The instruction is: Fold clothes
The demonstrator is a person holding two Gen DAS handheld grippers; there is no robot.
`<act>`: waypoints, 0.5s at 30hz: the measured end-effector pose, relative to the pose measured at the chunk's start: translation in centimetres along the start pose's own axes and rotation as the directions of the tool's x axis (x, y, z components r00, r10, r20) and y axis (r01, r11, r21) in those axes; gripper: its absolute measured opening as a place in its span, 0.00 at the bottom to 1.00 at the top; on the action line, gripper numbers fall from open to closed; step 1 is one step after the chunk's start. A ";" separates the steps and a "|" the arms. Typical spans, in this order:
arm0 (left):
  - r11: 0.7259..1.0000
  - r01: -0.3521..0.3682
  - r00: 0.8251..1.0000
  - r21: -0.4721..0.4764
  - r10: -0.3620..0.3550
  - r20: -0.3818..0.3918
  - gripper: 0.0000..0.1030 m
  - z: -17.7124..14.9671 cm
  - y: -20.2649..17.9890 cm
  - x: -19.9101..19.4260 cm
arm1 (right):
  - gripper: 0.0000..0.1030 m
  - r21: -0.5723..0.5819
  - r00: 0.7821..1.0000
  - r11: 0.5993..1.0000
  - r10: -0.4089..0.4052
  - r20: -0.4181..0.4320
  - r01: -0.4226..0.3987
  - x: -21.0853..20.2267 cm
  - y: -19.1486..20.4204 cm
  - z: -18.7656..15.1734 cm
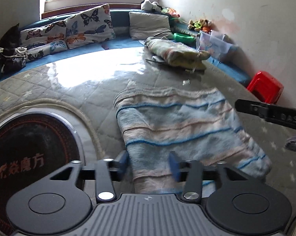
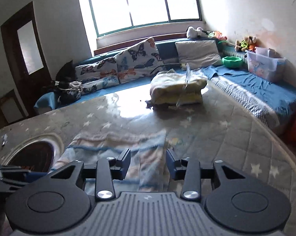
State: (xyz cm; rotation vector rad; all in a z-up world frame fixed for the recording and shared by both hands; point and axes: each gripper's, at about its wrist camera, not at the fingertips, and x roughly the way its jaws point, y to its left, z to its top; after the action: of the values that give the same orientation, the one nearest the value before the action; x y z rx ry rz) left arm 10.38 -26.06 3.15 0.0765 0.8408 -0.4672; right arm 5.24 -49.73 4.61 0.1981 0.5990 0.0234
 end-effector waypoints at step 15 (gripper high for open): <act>0.998 -0.037 0.999 0.040 0.037 0.013 0.99 -4.2 -0.4 -5.0 | 0.84 -0.100 0.998 0.995 0.015 -0.057 -0.021 -4.4 4.2 -5.7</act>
State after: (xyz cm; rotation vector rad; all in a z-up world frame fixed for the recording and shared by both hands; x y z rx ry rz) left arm 4.44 -23.53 4.04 0.1264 0.8170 -0.4496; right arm -1.49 -45.00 3.28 0.1054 0.6506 0.0767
